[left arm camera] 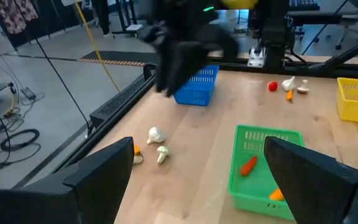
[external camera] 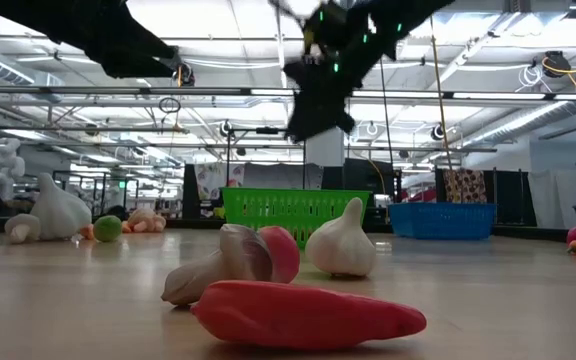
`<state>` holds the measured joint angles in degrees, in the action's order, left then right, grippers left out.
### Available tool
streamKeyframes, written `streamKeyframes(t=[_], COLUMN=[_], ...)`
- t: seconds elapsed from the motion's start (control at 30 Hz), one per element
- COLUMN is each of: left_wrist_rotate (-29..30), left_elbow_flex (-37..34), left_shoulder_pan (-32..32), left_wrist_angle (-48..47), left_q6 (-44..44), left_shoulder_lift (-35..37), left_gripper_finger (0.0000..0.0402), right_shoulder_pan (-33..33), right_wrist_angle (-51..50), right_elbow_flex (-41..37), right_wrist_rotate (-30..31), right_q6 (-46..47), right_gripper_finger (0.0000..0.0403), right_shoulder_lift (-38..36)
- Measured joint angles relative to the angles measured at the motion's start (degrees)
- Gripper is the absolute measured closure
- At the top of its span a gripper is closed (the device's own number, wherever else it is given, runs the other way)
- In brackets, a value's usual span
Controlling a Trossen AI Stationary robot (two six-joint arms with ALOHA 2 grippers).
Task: Sort produce into baskets
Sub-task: Put the yellow chili pepper into the green bin
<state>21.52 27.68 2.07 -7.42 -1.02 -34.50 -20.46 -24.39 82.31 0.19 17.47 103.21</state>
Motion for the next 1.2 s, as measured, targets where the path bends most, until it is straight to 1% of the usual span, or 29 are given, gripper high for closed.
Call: streamKeyframes(t=[0.1,0.2,0.33,0.4,0.5,0.73,0.83,1.0,1.13,1.2], left_wrist_rotate=[0.0,0.0,0.0,0.0,0.0,-0.04,-0.04,-0.07,-0.09,-0.18], left_elbow_flex=[0.0,0.0,0.0,0.0,0.0,0.0,0.0,0.0,0.0,0.0], left_shoulder_pan=[-0.04,-0.05,-0.04,-0.04,-0.07,-0.07,-0.07,-0.07,-0.07,-0.07], left_wrist_angle=[1.07,2.52,3.14,3.19,3.69,3.9,3.1,1.63,1.74,1.95], left_q6=[0.43,1.41,1.64,2.19,2.91,2.91,2.9,2.87,2.85,2.83], left_shoulder_lift=[0.02,0.02,0.02,0.02,0.01,0.02,0.02,0.0,0.0,0.01], left_gripper_finger=[0.0036,0.0036,0.0036,0.0036,0.0036,0.0036,0.0036,0.0036,0.0036,0.0036], right_shoulder_pan=[-4.71,-8.37,-11.44,-12.37,-12.64,-12.82,-12.59,-11.85,-11.58,-11.5], right_wrist_angle=[2.16,3.66,1.39,0.12,-4.16,-24.2,-28.41,-28.78,-29.58,-29.93], right_elbow_flex=[0.01,0.51,4.82,7.84,14.16,31.3,36.21,38.28,38.28,38.28], right_wrist_rotate=[-0.21,-0.5,-1.21,-4.29,-7.44,-7.84,-7.74,-8.16,-11.01,-9.78], right_q6=[7.22,11.1,14.8,16.19,16.5,15.96,16.37,18.2,19.38,19.56], right_gripper_finger=[0.0282,0.0282,0.0282,0.0282,0.0282,0.0282,0.0282,0.0282,0.0282,0.0282], right_shoulder_lift=[2.39,5.16,9.31,11.83,16.46,27.8,30.82,33.61,35.17,35.29])
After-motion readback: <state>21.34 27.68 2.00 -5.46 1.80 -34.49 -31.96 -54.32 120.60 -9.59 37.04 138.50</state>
